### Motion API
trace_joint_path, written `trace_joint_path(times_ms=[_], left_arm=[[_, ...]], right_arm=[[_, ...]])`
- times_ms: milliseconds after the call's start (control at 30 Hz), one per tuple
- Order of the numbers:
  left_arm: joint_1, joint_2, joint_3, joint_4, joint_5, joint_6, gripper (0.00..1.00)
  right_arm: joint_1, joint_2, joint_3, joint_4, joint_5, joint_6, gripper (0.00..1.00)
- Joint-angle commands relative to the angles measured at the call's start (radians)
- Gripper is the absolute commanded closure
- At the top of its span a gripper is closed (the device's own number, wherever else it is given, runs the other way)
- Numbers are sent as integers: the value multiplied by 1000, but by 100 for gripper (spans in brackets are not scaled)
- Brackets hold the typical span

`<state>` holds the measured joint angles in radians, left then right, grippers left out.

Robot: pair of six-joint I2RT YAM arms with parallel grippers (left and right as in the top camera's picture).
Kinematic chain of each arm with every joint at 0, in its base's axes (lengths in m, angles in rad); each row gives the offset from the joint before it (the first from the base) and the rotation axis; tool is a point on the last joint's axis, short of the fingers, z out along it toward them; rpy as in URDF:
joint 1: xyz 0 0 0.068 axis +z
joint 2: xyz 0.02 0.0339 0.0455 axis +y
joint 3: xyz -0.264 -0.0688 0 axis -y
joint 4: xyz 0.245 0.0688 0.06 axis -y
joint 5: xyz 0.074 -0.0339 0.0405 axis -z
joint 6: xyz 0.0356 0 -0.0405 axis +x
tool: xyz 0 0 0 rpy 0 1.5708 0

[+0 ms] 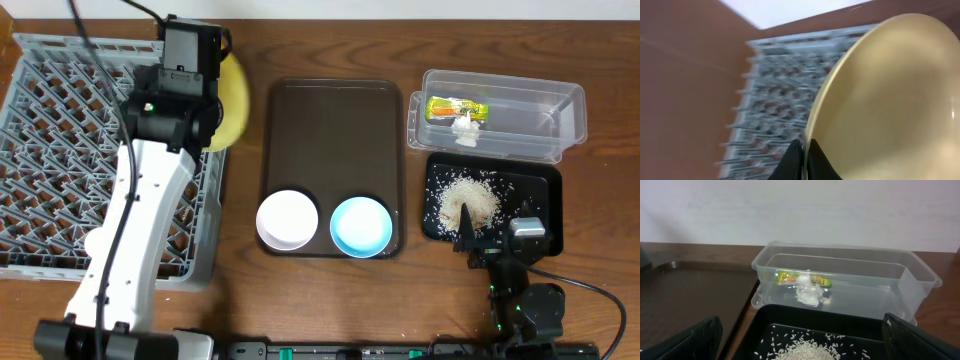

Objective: Sort waste into correct bins and load items into the dishwasher
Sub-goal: 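Carry the yellow plate into the rack, stand it upright, release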

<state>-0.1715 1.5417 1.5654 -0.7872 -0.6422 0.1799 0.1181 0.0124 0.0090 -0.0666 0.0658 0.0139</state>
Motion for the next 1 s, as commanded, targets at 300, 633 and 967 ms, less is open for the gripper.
trace_joint_path(times_ms=[300, 633, 967], left_arm=[[139, 39, -9, 142, -214, 339, 94], [253, 40, -11, 169, -54, 468, 94], [270, 90, -11, 199, -18, 482, 94]], right_arm=[[-8, -6, -3, -2, -3, -8, 1], [-8, -6, -3, -2, -3, -8, 1], [-8, -6, -3, -2, -3, -8, 1]])
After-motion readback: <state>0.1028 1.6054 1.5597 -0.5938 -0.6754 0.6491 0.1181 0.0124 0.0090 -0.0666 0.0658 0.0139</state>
